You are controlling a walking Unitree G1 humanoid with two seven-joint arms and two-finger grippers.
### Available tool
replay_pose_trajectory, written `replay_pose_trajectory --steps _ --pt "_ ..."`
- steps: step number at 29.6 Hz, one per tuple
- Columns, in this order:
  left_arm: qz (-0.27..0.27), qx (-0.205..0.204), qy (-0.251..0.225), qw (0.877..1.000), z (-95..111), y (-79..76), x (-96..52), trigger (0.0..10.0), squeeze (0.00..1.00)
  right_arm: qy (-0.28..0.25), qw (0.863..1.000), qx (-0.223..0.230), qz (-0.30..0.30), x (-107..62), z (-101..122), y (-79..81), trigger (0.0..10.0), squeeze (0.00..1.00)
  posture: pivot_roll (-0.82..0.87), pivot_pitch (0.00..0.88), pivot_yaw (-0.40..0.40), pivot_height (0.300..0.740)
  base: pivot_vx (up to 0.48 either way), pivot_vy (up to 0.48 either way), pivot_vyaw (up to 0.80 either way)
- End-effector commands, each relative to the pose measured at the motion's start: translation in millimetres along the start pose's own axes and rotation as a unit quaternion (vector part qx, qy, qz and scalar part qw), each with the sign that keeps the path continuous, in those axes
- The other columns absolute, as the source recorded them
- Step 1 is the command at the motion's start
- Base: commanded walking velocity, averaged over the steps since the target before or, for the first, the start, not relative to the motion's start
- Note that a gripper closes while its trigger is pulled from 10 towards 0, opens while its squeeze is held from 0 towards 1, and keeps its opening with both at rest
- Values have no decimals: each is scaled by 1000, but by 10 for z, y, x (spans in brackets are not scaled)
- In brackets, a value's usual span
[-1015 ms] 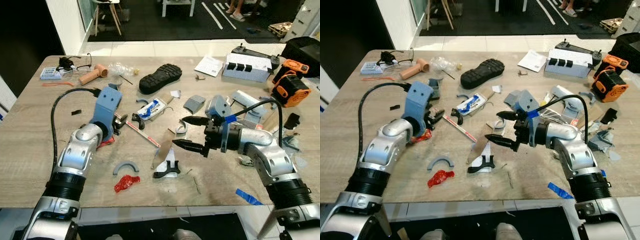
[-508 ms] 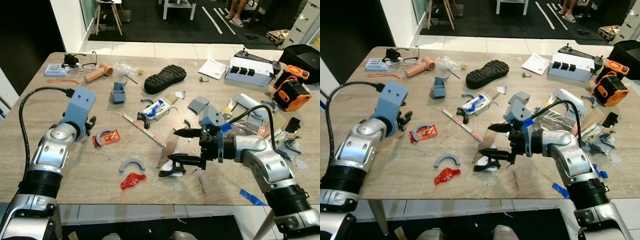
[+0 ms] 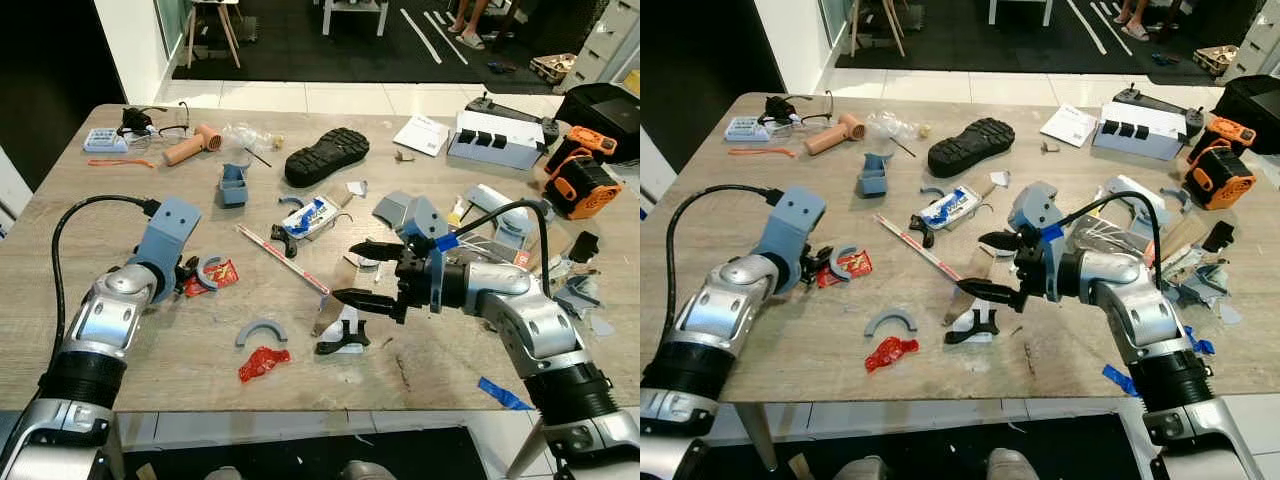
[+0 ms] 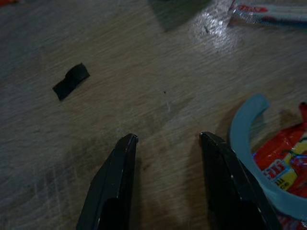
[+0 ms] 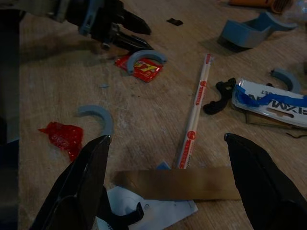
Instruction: Picking trash to rubbish bin
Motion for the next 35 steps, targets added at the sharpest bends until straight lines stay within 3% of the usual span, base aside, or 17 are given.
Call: replay_pose_trajectory --steps 1,3,8,11,14,15,17,18,22,35 --pt "6 -27 -10 1000 42 143 -75 10000 0 2 1000 3 -12 -24 12 -52 10000 0 -46 0 -26 740 0 0 0" --pt "13 -57 -28 998 132 268 -138 10000 0 3 1000 2 -16 -24 10 -63 10000 0 -46 0 -26 740 0 0 0" --pt "5 -88 -43 995 201 306 -205 10000 0 4 1000 1 -18 -27 7 -73 10000 0 -47 0 -25 740 0 0 0" --pt "-22 -104 -43 993 196 227 -261 10000 0 6 1000 0 -20 -35 8 -85 10000 0 -46 0 -25 740 0 0 0" --pt "-70 -96 -17 993 83 1 -290 10000 0 7 1000 -1 -24 -45 9 -103 10000 0 -46 0 -24 740 0 0 0" --pt "-70 -96 -17 993 83 1 -290 10000 0 7 1000 -1 -24 -45 9 -103 10000 0 -46 0 -24 740 0 0 0" --pt "-99 -107 -1 989 10 -204 -284 10000 0 7 1000 -2 -25 -47 9 -110 10000 0 -47 0 -20 740 0 0 0" --pt "-99 -107 -1 989 10 -204 -284 10000 0 7 1000 -2 -25 -47 9 -110 10000 0 -47 0 -20 740 0 0 0" --pt "-125 -133 6 983 42 -464 -258 10000 0 6 1000 -1 -29 -48 9 -120 10000 0 -46 0 -18 740 0 0 0" --pt "-100 -149 4 984 151 -598 -173 10000 0 5 999 -2 -34 -51 7 -136 10000 0 -49 0 -11 740 0 0 0"
Point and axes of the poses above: a point about 5 cm out from each wrist's last joint towards the gripper, its own x axis pointing out of the wrist towards the gripper, its own z axis along the axis of the wrist's last joint, y = z × x, the point moved 5 cm from there along x, pointing out of the wrist towards the gripper, and after that the axes turned 5 degrees about x, right-handed, at the moved point
